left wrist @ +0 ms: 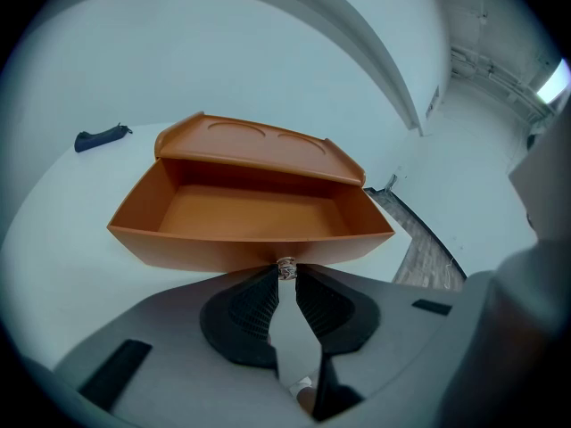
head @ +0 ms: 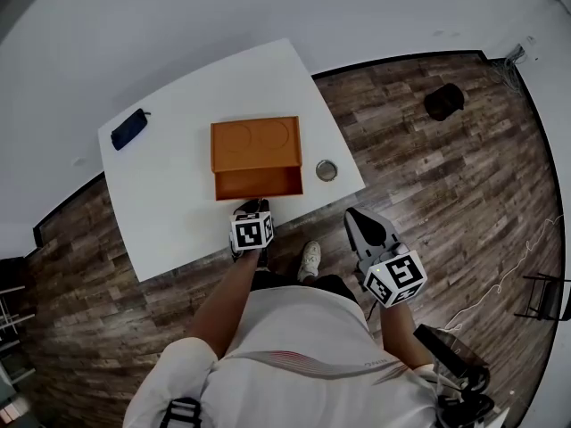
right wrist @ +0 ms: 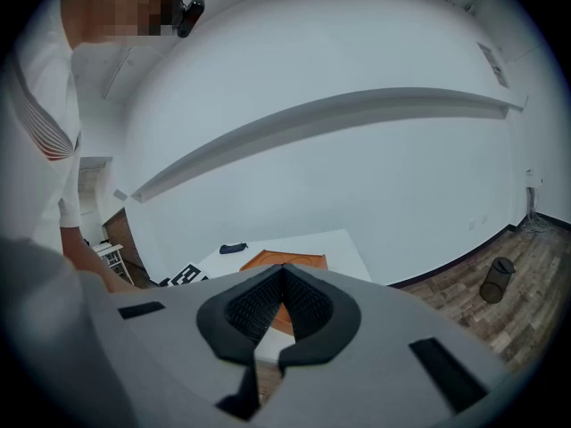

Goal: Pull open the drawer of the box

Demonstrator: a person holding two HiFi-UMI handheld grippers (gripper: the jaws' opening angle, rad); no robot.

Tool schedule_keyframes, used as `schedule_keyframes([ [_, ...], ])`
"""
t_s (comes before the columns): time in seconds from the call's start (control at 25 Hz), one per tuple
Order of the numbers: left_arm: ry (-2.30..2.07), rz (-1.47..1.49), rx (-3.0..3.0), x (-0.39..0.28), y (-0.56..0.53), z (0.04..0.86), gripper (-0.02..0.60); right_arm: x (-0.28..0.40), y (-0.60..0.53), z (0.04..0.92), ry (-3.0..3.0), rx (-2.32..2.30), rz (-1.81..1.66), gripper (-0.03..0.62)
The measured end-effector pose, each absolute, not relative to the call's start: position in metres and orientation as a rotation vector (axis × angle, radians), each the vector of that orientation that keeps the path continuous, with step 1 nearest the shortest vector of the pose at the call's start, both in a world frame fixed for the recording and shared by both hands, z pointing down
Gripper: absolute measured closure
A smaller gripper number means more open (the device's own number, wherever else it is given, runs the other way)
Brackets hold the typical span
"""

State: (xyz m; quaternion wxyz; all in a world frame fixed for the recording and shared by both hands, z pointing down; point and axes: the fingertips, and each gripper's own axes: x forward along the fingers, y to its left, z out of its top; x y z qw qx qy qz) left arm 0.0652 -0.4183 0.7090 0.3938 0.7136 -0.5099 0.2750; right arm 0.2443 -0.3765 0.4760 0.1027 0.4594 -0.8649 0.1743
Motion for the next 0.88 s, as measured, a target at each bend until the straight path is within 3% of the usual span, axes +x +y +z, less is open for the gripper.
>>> schedule_keyframes([
  [0.88,-1.287,0.686,1.814,0.065,-0.397,0.715,0.508,0.239,-0.372,0.476,-2.579,1.325,0.504,0.595],
])
